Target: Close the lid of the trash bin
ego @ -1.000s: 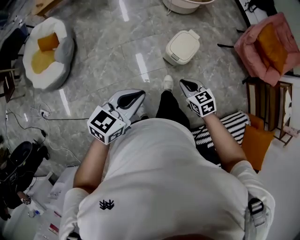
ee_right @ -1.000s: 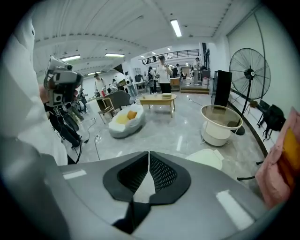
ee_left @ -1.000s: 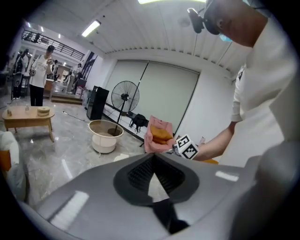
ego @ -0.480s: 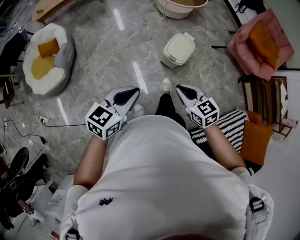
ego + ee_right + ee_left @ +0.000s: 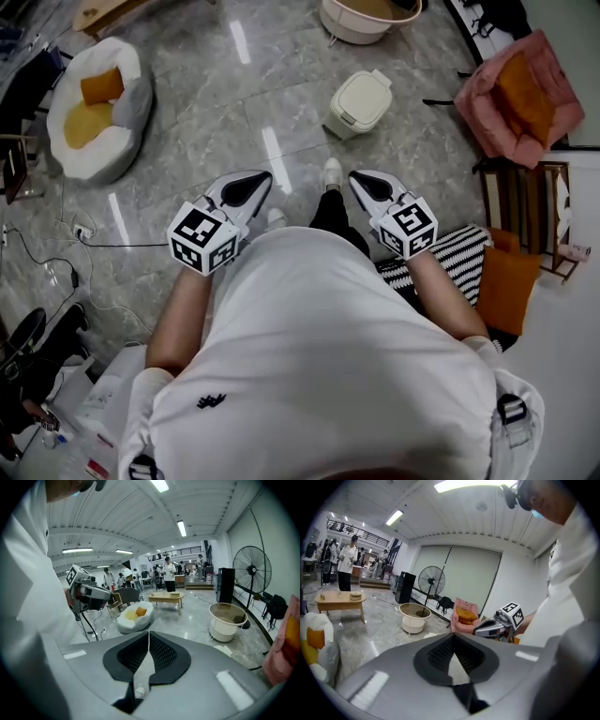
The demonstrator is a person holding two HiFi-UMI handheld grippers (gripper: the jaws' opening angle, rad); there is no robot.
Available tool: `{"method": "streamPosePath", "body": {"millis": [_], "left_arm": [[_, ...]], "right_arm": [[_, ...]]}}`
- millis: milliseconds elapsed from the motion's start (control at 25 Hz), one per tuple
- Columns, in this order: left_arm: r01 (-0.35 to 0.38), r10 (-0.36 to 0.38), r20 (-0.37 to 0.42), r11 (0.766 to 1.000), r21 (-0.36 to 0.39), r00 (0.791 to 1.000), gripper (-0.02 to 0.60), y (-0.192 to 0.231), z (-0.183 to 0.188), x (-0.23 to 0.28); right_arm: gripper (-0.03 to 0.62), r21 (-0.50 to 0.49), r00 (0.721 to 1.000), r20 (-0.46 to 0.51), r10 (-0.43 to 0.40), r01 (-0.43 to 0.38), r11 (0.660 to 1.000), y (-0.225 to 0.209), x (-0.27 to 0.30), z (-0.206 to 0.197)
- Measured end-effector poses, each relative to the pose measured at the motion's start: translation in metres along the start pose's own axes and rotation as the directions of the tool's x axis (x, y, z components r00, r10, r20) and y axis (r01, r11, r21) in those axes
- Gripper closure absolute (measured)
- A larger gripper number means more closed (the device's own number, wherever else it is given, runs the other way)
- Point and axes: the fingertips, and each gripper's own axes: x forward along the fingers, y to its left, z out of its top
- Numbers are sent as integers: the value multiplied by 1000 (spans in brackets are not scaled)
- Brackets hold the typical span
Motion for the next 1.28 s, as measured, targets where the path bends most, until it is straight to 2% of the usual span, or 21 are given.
{"method": "streamPosePath", "body": {"millis": [640,1280], "left_arm": [[-41,41,-1,999,-8,999,525,3,-7,-11],[6,-5,-40,1000,21,999,525,-9,-7,5]], "right_arm": [[586,-38,999,24,42,-41,998,12,6,22],[586,-21,999,30,39,-38,999,6,1,23]]}}
